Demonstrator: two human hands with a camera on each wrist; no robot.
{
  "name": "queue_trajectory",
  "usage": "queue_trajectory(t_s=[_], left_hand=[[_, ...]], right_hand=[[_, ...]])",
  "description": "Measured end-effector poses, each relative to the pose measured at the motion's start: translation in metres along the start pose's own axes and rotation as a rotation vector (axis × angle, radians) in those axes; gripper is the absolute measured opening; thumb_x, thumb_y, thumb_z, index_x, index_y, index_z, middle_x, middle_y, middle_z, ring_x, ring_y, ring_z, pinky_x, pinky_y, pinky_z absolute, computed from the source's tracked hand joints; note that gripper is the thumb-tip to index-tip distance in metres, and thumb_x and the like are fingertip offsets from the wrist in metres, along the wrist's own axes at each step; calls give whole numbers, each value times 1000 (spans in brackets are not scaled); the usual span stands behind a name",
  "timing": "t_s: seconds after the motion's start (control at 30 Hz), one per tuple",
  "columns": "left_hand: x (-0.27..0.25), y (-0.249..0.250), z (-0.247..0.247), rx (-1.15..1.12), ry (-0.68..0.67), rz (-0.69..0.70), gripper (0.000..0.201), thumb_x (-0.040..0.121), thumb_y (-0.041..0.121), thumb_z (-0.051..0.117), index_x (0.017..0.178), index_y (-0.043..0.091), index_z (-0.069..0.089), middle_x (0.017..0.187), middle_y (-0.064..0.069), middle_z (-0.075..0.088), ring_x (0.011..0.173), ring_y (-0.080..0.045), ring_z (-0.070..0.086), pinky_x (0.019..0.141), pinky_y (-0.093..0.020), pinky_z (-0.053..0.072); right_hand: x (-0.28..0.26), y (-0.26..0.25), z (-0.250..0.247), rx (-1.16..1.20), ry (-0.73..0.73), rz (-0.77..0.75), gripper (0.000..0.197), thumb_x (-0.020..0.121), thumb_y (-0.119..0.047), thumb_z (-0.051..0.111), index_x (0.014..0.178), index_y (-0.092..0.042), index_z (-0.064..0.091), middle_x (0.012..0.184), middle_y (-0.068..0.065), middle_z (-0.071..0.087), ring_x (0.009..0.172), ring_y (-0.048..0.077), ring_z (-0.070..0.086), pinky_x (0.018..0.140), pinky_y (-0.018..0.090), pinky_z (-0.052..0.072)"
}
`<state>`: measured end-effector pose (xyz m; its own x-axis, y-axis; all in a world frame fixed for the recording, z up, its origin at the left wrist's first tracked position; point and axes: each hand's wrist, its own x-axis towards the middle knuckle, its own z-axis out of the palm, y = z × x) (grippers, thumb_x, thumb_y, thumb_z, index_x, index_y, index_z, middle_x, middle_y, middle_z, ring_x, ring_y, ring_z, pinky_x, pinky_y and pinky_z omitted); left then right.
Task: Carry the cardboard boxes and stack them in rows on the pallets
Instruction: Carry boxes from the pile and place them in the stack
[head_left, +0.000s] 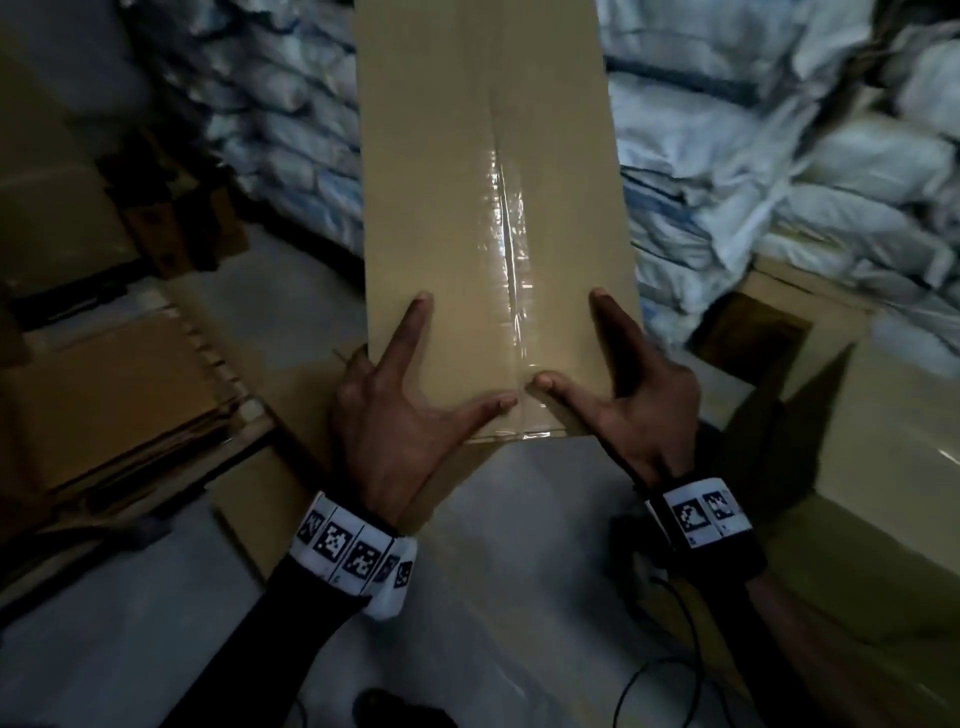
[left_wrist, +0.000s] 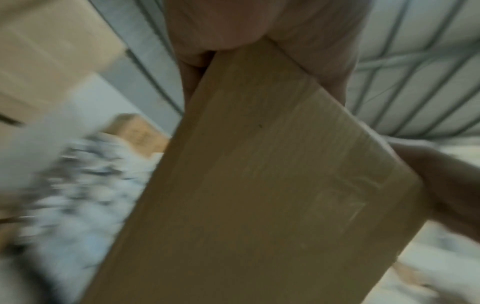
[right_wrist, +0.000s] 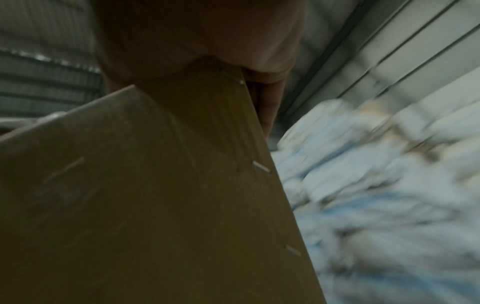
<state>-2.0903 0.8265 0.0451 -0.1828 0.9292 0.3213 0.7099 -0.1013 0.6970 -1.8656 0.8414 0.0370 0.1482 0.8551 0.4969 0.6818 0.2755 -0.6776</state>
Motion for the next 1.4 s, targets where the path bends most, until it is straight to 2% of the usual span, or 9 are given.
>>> queue_trajectory(t_s=[0.1,0.17,0.33,0.5,0.77,0.87,0.97,1.13,1.4], left_hand=[[-40,50,13,-23,10,113,119,46,91,71,153,54,33,132,-10,62,119,-24,61,94,-17,35],[-70,86,24,-39,-11,167,119,45,95,67,153,54,34,131,-9,63,118,-22,62,95,-16,35],[-129,158,57,-83,-78,301,119,47,102,55,152,50,40,129,-12,67,116,-28,65,99,-31,48],[-175,218,98,-128,-203,407,120,50,98,61,155,48,33,137,-13,63,124,-30,60,100,-30,45],[-213,321,205,-188,-409,622,121,55,99,58,159,46,23,153,-13,49,140,-32,47,113,-48,43],[-225,369,256,-248,-461,675,120,55,95,64,158,44,30,153,-9,50,140,-26,47,117,-34,35],[-234,423,307,-280,-520,709,119,53,91,68,157,42,35,146,-7,57,133,-22,52,103,-20,28],[-240,503,382,-326,-631,797,118,54,90,69,156,43,35,138,-10,62,125,-26,57,97,-26,34],[-294,602,482,-408,-788,939,117,58,95,65,156,38,38,149,7,55,129,-13,55,100,-21,37]], right_hand=[[-32,9,-78,-20,59,45,93,67,-72,84,149,-51,44,141,-17,61,127,-1,57,110,27,47],[-58,14,-129,-82,123,50,93,67,-73,83,149,-48,46,140,-21,61,125,-4,59,109,26,48],[-118,34,-232,-220,247,116,96,66,-82,77,150,-49,44,135,-20,65,118,3,65,103,33,54],[-166,63,-313,-309,351,186,99,64,-83,77,150,-47,44,138,-19,63,119,7,66,103,38,55],[-210,133,-419,-442,491,362,104,64,-89,70,153,-44,42,141,-14,61,121,7,64,103,38,55],[-214,165,-462,-488,548,421,102,65,-88,71,152,-43,43,141,-16,61,121,7,63,103,38,55],[-210,200,-507,-535,602,491,101,67,-83,75,152,-41,43,141,-15,62,122,8,63,104,37,54],[-200,252,-573,-563,681,594,100,67,-81,77,152,-42,44,143,-19,58,126,0,58,109,30,49],[-229,322,-668,-628,791,718,96,69,-82,75,152,-43,44,145,-21,55,127,3,58,109,36,51]])
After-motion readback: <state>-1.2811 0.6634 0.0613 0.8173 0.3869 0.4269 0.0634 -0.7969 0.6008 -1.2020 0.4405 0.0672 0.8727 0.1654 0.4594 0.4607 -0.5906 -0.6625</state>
